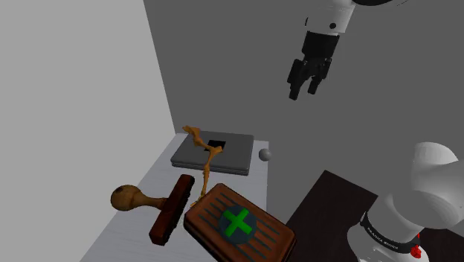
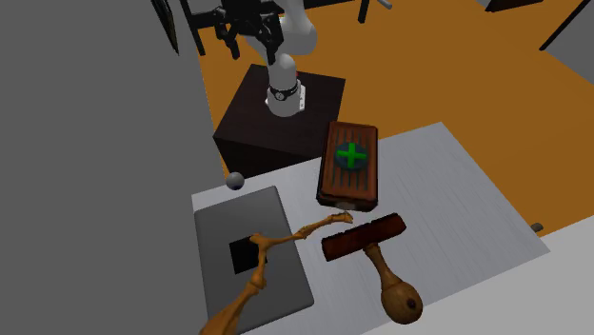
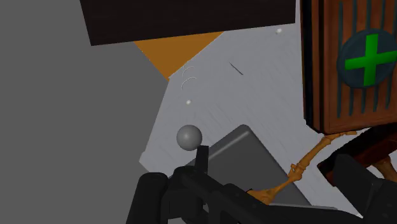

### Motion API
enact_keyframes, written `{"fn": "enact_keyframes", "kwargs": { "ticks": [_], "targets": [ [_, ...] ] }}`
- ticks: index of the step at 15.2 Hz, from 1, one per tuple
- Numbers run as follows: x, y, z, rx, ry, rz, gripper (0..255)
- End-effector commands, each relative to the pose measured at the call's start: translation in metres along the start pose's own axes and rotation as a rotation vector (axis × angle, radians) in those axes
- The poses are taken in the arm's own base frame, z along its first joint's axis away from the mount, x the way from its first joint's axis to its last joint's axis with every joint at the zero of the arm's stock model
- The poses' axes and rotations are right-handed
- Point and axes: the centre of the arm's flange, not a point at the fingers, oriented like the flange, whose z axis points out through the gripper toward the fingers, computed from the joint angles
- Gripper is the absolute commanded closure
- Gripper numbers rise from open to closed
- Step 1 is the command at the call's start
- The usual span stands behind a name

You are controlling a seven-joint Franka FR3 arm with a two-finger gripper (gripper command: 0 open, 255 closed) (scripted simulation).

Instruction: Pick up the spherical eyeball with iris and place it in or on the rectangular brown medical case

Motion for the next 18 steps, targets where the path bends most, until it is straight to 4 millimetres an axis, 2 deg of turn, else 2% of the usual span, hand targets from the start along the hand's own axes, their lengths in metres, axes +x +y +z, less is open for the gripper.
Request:
{"fn": "enact_keyframes", "kwargs": {
  "ticks": [1, 18],
  "targets": [
    [0.000, 0.000, 0.000, 0.000, 0.000, 0.000, 0],
    [0.082, 0.026, 0.205, -0.107, 0.000, 0.018, 0]
  ]
}}
